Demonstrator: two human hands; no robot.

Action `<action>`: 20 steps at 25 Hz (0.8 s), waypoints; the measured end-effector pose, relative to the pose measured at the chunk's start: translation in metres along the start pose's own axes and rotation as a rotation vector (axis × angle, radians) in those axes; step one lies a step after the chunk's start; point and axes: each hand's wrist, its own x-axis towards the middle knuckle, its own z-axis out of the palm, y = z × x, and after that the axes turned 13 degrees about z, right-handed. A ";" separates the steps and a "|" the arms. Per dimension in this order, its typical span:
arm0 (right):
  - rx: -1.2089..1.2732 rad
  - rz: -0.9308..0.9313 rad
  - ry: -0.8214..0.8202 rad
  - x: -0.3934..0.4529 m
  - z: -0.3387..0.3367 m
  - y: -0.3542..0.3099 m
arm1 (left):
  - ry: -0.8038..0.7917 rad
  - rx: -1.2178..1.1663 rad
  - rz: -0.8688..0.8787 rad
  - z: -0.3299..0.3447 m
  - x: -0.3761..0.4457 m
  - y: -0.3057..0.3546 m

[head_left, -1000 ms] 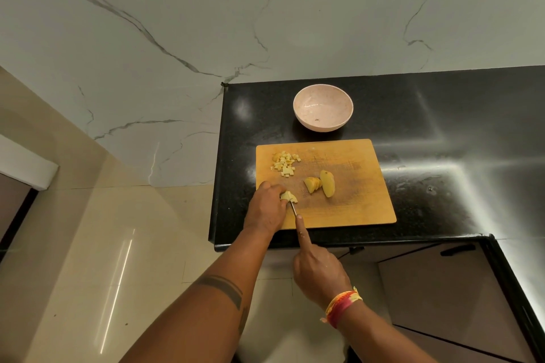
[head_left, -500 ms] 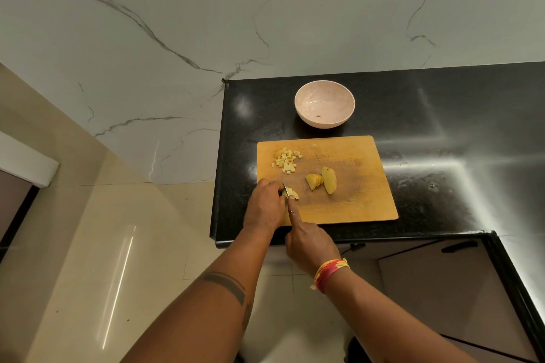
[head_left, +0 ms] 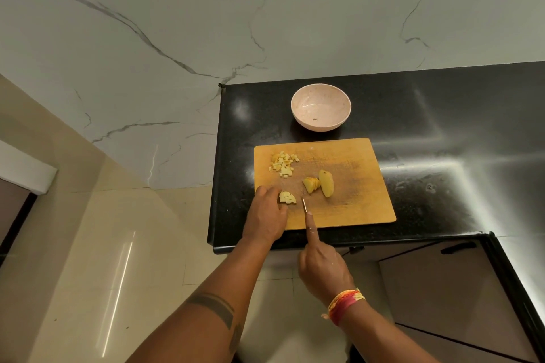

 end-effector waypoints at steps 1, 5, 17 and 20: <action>0.000 0.010 -0.012 0.001 0.002 -0.002 | -0.009 0.002 -0.006 0.002 0.000 0.001; 0.021 0.000 -0.053 0.012 0.007 -0.021 | 0.001 0.052 -0.025 0.003 0.014 0.010; 0.185 -0.017 0.061 0.032 -0.022 -0.020 | 0.094 0.076 0.034 0.003 0.049 0.017; 0.182 -0.031 0.124 0.027 -0.027 -0.007 | -0.003 -0.035 0.134 0.012 0.044 0.028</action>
